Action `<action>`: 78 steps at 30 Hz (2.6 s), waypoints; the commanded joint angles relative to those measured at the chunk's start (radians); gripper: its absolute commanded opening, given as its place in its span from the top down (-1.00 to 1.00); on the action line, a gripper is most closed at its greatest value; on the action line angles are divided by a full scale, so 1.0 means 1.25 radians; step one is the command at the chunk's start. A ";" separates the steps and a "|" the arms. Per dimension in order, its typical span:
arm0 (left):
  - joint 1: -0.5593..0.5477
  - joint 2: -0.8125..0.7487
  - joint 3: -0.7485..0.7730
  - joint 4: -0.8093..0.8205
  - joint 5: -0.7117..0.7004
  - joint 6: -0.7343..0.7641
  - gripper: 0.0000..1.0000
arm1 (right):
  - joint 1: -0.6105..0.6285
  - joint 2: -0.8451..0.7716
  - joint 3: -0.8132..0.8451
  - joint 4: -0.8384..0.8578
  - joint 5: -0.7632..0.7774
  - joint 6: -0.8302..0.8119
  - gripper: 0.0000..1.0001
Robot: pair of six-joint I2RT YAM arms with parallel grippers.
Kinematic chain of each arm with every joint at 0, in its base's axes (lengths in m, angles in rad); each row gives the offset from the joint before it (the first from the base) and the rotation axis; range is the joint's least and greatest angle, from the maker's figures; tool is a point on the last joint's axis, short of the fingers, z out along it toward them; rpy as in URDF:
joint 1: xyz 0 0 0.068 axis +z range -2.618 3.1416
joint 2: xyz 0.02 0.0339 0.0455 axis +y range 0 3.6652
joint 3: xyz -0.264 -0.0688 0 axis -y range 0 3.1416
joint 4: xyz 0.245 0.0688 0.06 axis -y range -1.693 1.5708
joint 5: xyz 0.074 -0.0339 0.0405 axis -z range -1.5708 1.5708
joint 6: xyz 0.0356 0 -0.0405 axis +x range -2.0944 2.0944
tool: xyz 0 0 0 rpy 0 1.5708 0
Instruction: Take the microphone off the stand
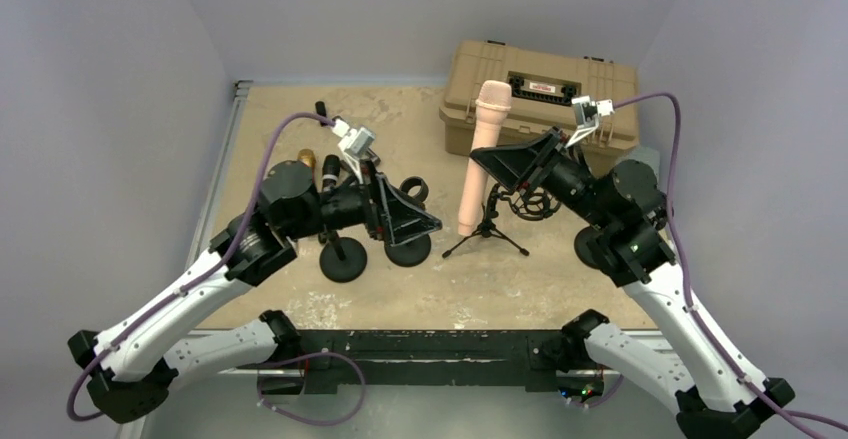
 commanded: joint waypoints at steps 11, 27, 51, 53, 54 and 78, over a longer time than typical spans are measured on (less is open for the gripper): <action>-0.123 0.098 0.101 0.083 -0.177 0.024 -0.53 | 0.091 -0.037 -0.079 0.253 0.028 0.143 0.85; -0.123 0.227 0.204 0.129 -0.045 0.022 0.04 | 0.093 -0.060 -0.105 0.276 0.021 0.151 0.84; -0.072 0.077 0.377 -0.499 -0.485 0.358 1.00 | 0.093 -0.136 0.068 -0.192 0.325 -0.106 -0.93; 0.022 0.077 0.395 -0.575 -0.473 0.365 1.00 | 0.092 -0.144 0.077 -0.219 0.359 -0.122 -0.92; 0.076 0.077 0.400 -0.608 -0.470 0.372 1.00 | 0.092 -0.149 0.079 -0.228 0.371 -0.127 -0.92; 0.764 0.307 -0.003 -0.401 -0.740 0.273 1.00 | 0.092 -0.236 0.050 -0.231 0.393 -0.122 -0.86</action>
